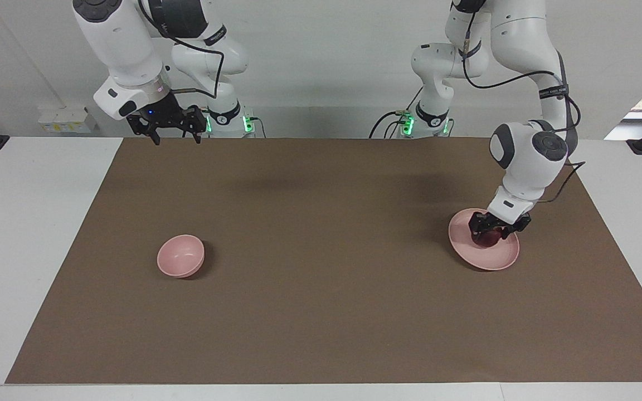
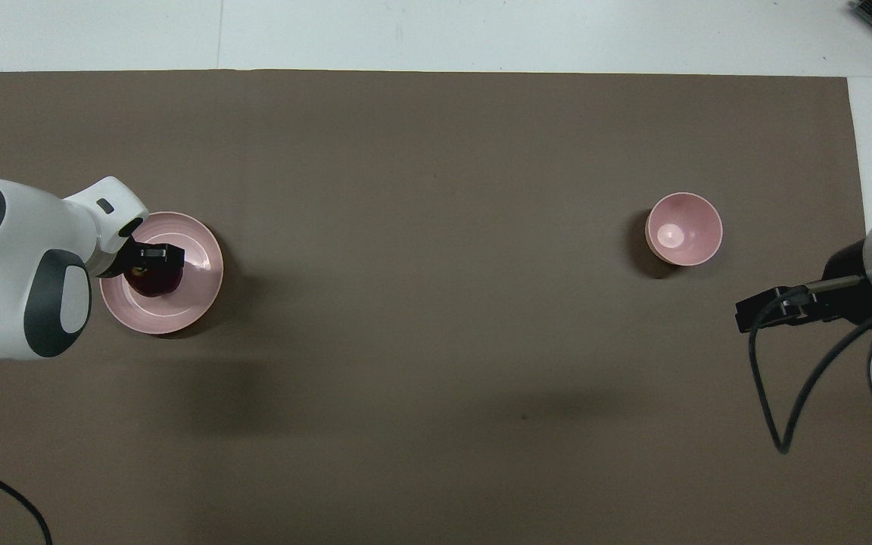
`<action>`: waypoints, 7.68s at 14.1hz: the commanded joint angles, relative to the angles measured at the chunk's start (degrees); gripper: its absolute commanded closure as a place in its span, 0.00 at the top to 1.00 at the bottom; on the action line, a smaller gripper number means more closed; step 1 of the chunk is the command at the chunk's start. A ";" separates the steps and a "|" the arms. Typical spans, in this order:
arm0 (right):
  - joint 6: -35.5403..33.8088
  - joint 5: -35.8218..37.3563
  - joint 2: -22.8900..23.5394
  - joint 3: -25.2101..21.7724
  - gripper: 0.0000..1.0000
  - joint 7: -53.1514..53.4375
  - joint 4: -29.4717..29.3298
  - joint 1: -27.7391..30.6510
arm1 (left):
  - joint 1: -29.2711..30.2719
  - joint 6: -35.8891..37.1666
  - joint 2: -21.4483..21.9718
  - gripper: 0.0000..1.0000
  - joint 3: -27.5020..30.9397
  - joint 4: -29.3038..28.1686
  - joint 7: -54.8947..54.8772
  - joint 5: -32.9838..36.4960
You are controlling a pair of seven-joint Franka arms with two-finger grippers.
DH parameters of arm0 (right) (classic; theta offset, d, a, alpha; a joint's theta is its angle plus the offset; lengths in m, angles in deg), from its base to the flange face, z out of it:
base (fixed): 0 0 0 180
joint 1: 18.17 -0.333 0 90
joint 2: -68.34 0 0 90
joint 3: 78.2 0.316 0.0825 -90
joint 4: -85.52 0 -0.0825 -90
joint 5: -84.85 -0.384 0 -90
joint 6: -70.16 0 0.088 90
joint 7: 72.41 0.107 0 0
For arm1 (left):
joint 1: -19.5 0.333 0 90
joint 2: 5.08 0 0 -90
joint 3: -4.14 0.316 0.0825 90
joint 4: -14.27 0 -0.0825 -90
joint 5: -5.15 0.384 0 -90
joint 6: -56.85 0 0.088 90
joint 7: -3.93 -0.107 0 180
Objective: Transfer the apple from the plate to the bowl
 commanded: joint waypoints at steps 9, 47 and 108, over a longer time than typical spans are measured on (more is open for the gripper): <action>15.61 -27.16 2.37 0.45 1.00 -1.74 7.25 0.14 | -1.11 24.41 3.30 0.00 -0.19 13.05 15.23 -13.35; 29.70 -103.13 5.11 0.63 1.00 -46.57 30.38 -14.01 | -11.65 16.87 1.81 0.00 -12.67 11.13 54.28 -65.96; 49.83 28.45 20.84 0.19 0.44 -20.46 12.10 1.45 | 7.42 43.24 8.66 1.00 -9.95 30.11 0.94 1.10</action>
